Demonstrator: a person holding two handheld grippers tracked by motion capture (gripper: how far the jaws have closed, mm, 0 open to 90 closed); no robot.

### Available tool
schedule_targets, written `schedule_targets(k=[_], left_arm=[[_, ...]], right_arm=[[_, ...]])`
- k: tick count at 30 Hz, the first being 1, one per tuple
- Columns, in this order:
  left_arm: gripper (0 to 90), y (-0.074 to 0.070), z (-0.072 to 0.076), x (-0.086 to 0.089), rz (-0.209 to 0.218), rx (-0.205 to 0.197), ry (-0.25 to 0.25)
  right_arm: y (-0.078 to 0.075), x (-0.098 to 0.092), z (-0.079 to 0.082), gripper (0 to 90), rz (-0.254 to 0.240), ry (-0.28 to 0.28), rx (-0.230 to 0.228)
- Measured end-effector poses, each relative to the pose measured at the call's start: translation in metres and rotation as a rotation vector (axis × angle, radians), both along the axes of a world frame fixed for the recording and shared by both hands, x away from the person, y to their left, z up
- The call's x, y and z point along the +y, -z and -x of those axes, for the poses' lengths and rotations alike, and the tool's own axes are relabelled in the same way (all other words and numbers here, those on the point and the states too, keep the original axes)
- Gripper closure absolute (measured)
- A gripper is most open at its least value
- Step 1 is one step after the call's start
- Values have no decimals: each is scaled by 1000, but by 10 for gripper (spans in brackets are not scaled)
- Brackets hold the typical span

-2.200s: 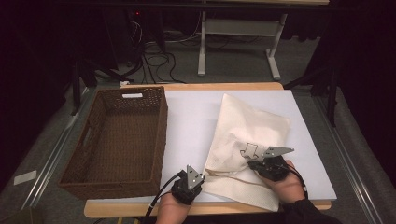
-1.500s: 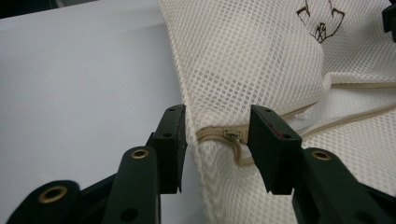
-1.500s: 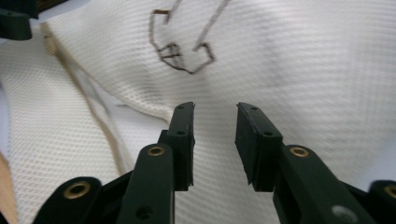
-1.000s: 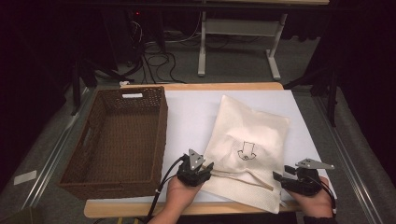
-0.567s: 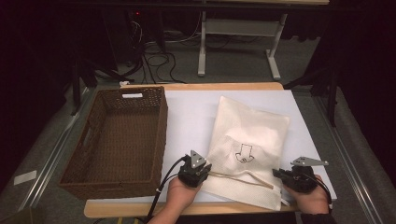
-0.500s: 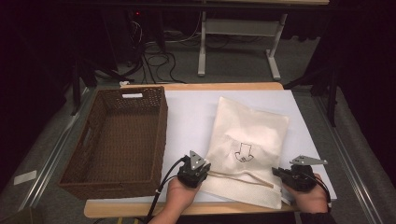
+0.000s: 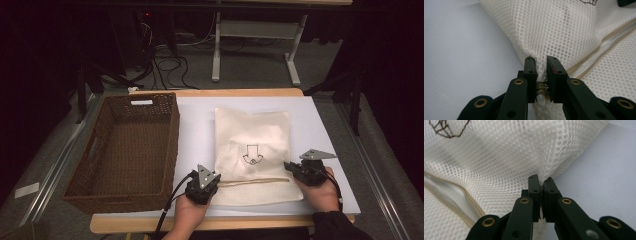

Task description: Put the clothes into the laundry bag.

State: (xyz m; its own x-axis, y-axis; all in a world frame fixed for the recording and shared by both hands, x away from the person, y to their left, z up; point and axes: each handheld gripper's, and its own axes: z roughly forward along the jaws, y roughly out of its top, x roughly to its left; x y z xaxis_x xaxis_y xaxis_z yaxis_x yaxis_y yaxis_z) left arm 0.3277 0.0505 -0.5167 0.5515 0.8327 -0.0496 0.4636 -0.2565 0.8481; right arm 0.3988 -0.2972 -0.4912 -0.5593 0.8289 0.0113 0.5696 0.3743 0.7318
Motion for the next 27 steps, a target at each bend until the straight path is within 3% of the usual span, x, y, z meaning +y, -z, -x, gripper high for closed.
schedule_targets(k=[2, 5, 9, 15, 22, 27], left_arm=[[785, 0, 1, -3, 6, 2, 10], [780, 2, 2, -6, -18, -12, 18], [770, 2, 3, -6, -29, -19, 19], [753, 4, 1, -7, -53, -23, 14], [735, 3, 0, -5, -49, -20, 11], [657, 3, -2, -1, -33, -11, 2]], right_arm=[[-1, -2, -6, 876, 8, 5, -6], [-1, -4, -10, 876, 8, 8, -8], [-1, -4, -6, 872, 23, 6, -16], [3, -11, 1, 867, -2, 14, 0], [4, -12, 6, 861, -6, 13, 6], [4, -13, 7, 816, -6, 15, -1]])
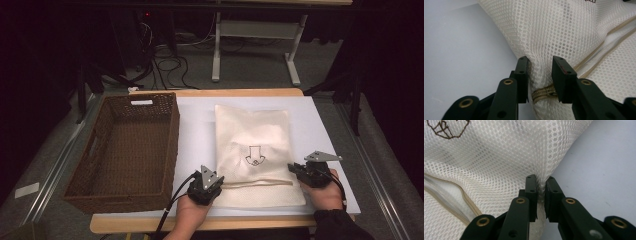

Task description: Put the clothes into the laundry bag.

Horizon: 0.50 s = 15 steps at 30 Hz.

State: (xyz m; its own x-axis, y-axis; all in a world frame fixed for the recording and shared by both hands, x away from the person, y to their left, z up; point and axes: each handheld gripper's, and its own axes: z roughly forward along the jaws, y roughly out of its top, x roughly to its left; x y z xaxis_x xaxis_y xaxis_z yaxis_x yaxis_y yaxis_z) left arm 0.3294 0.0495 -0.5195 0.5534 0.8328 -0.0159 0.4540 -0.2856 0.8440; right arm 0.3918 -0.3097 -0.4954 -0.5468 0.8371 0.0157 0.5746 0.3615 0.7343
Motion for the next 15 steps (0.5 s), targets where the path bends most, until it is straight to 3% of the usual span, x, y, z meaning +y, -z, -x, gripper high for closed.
schedule_targets(k=[8, 15], left_arm=[[515, -9, 5, 7, 25, -61, -14], [471, -18, 11, 15, 70, -110, -29]], right_arm=[[-8, -5, 10, 691, -54, 8, -35], [-23, -2, 29, 595, -108, -17, -124]])
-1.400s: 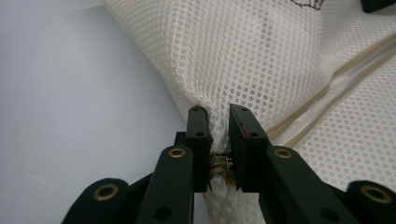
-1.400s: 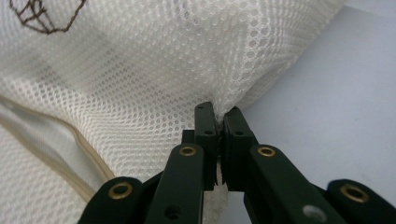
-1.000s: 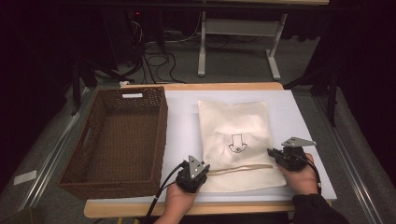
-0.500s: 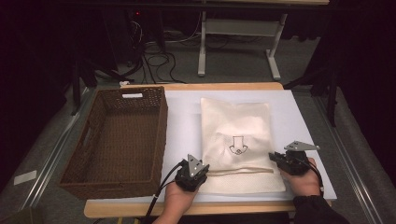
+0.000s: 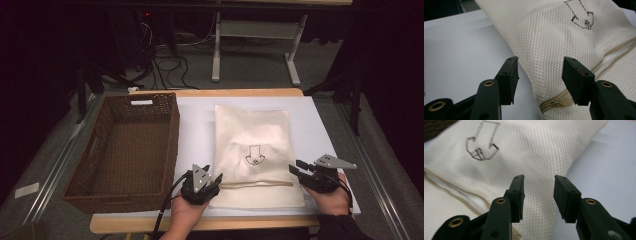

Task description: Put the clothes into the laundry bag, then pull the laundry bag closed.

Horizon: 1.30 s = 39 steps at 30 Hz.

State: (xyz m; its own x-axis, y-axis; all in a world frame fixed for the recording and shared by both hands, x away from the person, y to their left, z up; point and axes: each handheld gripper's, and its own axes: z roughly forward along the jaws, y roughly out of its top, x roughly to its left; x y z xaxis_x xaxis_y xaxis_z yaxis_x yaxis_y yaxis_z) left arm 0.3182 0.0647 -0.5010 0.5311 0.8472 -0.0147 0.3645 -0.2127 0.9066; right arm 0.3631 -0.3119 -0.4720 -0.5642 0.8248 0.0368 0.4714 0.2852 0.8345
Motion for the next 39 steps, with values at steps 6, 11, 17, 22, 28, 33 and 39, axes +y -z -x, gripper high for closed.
schedule_targets(k=[6, 11, 17, 22, 28, 33, 39], left_arm=[[438, -3, 6, 3, 4, -4, 4], [423, -6, 13, 11, 23, -11, -22], [402, -3, 20, 19, 39, 27, -26], [408, 5, 20, 19, 22, 75, 4], [448, 16, 18, 18, -30, 149, 20], [507, 23, 15, 14, -36, 210, 33], [609, 28, 13, 7, -18, 254, 75]], right_arm=[[-8, 15, 13, 524, -3, -50, -67], [-10, 29, 21, 499, -13, -83, -85], [-9, 38, 27, 491, -9, -120, -93], [-10, 41, 28, 491, -8, -126, -90], [-9, 46, 24, 491, -2, -146, -97], [-9, 47, 24, 491, -1, -152, -93], [-8, 45, 23, 491, -4, -147, -88]])
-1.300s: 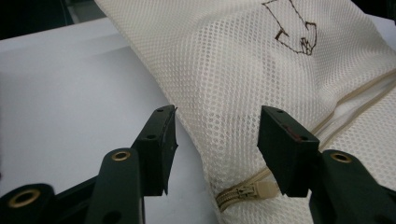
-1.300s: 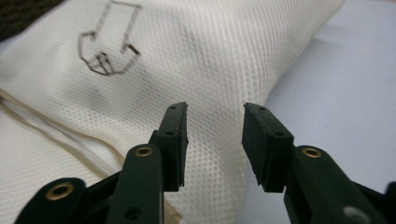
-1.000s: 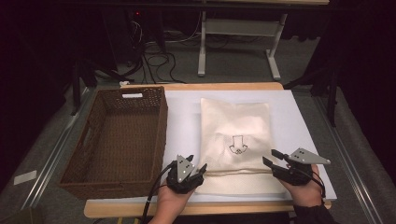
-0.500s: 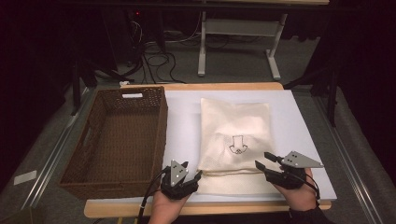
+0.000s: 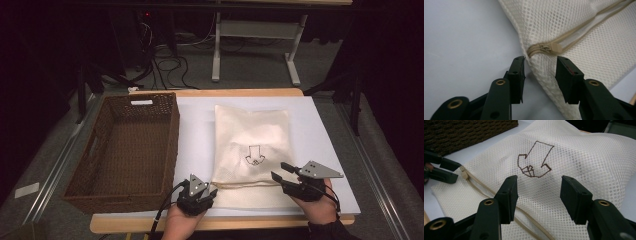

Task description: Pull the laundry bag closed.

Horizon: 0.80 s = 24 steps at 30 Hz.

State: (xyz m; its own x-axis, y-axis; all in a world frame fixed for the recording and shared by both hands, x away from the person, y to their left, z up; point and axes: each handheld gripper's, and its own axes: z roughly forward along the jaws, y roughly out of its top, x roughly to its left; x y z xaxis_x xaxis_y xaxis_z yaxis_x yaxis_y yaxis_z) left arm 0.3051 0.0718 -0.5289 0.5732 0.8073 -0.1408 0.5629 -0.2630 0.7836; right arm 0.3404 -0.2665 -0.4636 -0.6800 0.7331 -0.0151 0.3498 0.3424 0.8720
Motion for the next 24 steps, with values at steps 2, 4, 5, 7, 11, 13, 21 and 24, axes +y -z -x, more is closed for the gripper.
schedule_targets(k=[2, 4, 5, 7, 11, 13, 21, 24], left_arm=[[633, 0, 0, -1, 4, -1, -8], [694, 0, 0, -2, -15, -9, -2], [720, -1, 0, -3, -17, -6, 8], [789, -1, 1, -4, -20, -5, 15], [839, -4, 4, -9, -44, -41, 13], [841, -6, 5, -10, -43, -59, 12], [849, -18, 11, -13, -27, -169, 7], [850, -20, 11, -13, -20, -195, 8]], right_arm=[[0, 1, 1, 491, -3, 3, 7], [0, 2, 1, 491, 2, -4, 1], [0, 3, 1, 490, 4, -7, 0], [1, 3, 1, 489, 7, -13, -3], [1, 6, 2, 488, 1, -19, 5], [1, 8, 2, 493, 2, -28, 2], [0, 24, 8, 514, -28, -83, 24], [2, 34, 11, 522, -20, -113, 23]])
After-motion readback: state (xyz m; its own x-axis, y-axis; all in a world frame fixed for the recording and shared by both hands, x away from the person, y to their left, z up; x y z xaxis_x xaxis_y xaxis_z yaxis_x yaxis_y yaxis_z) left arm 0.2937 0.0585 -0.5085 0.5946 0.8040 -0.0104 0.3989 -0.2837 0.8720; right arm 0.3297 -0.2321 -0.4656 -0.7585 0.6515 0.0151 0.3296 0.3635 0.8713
